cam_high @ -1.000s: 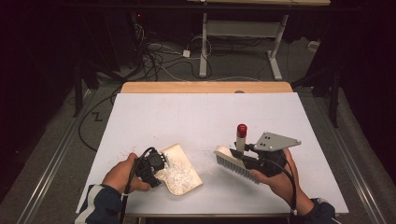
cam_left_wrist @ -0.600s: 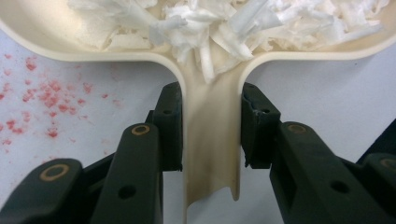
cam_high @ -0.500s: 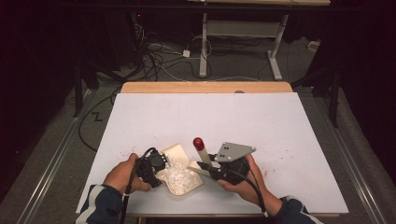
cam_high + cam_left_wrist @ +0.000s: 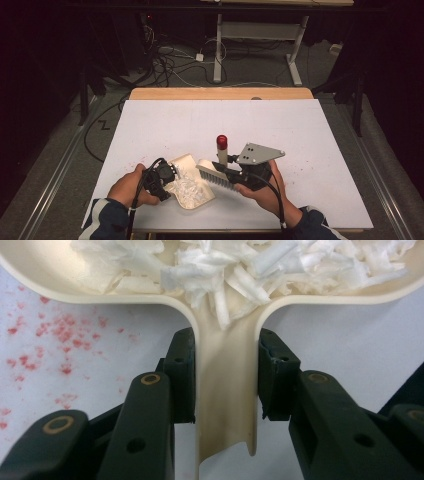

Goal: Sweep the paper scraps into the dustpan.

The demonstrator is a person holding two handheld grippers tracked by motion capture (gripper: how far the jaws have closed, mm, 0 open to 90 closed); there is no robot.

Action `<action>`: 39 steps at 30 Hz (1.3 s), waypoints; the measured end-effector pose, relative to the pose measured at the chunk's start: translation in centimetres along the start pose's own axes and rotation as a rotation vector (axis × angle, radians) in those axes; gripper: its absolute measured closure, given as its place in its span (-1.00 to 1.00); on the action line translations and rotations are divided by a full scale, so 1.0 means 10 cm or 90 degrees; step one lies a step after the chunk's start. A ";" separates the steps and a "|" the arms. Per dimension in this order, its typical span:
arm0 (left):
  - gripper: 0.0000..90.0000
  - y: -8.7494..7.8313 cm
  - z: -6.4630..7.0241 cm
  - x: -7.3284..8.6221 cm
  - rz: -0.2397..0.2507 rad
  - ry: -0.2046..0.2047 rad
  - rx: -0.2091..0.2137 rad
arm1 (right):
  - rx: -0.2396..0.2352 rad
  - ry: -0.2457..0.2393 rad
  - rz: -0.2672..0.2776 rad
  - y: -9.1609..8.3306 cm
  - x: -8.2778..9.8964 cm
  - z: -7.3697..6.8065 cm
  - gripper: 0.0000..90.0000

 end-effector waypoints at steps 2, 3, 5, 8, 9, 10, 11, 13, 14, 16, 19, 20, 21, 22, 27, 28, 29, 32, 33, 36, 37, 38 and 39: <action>0.41 -0.02 -0.01 0.01 0.000 0.002 -0.002 | 0.005 0.004 -0.003 -0.01 0.01 0.04 0.60; 0.41 -0.02 -0.01 0.01 0.000 0.002 -0.002 | 0.008 0.006 -0.005 -0.01 0.02 0.07 0.60; 0.41 -0.05 -0.01 0.02 0.006 0.002 -0.002 | 0.014 0.007 -0.009 0.00 0.04 0.09 0.60; 0.41 -0.10 -0.04 0.06 0.011 -0.001 -0.006 | 0.018 0.007 -0.019 0.03 0.08 0.12 0.60; 0.41 -0.10 -0.04 0.08 0.011 -0.003 -0.006 | 0.022 0.010 -0.019 0.05 0.09 0.13 0.59; 0.41 -0.11 -0.06 0.10 0.009 -0.003 -0.006 | 0.025 0.004 -0.023 0.06 0.10 0.14 0.60; 0.41 -0.12 -0.06 0.12 0.010 -0.006 -0.006 | 0.025 0.004 -0.023 0.06 0.10 0.14 0.60; 0.41 -0.13 -0.08 0.15 0.013 -0.012 -0.008 | 0.043 0.001 -0.027 0.09 0.13 0.18 0.59; 0.41 -0.14 -0.08 0.17 0.014 -0.014 -0.007 | 0.043 0.001 -0.027 0.09 0.13 0.18 0.59; 0.41 -0.13 -0.09 0.19 0.010 -0.016 -0.006 | 0.057 0.007 -0.028 0.12 0.17 0.23 0.59; 0.41 -0.12 -0.09 0.20 0.008 -0.020 -0.004 | 0.073 0.002 -0.030 0.16 0.20 0.25 0.59; 0.41 -0.12 -0.09 0.20 0.007 -0.020 -0.006 | 0.069 0.006 -0.031 0.22 0.23 0.23 0.60; 0.41 -0.12 -0.09 0.20 0.005 -0.020 -0.006 | 0.063 0.010 -0.029 0.24 0.24 0.21 0.60; 0.41 -0.12 -0.09 0.20 0.003 -0.020 -0.004 | 0.055 0.013 -0.023 0.26 0.23 0.17 0.59; 0.41 -0.10 -0.09 0.18 0.003 -0.024 -0.002 | -0.005 0.012 -0.010 0.32 0.18 -0.08 0.60; 0.41 -0.10 -0.09 0.18 0.003 -0.024 -0.002 | -0.022 0.019 -0.011 0.33 0.17 -0.13 0.60; 0.41 -0.09 -0.09 0.18 0.002 -0.024 -0.001 | -0.029 0.023 -0.007 0.34 0.16 -0.17 0.60; 0.41 -0.08 -0.10 0.18 0.002 -0.027 0.001 | -0.042 0.009 -0.003 0.34 0.14 -0.23 0.60; 0.41 -0.08 -0.10 0.18 0.004 -0.028 0.002 | -0.044 0.010 0.002 0.33 0.12 -0.23 0.59; 0.41 -0.08 -0.10 0.17 0.014 -0.034 0.009 | -0.050 0.019 0.010 0.25 0.07 -0.20 0.59; 0.41 -0.08 -0.10 0.17 0.015 -0.034 0.009 | -0.047 0.018 0.014 0.22 0.04 -0.17 0.59; 0.41 -0.08 -0.10 0.16 0.020 -0.041 0.009 | -0.044 0.019 0.020 0.19 0.02 -0.15 0.59; 0.41 -0.08 -0.10 0.16 0.025 -0.047 0.010 | -0.044 0.019 0.020 0.19 0.02 -0.15 0.59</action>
Point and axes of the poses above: each handheld gripper's, and its own axes: y roughly forward along the jaws, x roughly out of its underside, z roughly to its right, the point moved 10 cm from there along y, roughly forward along the jaws, and after that the axes turned 1 degree about -y, right-handed, at the moved point
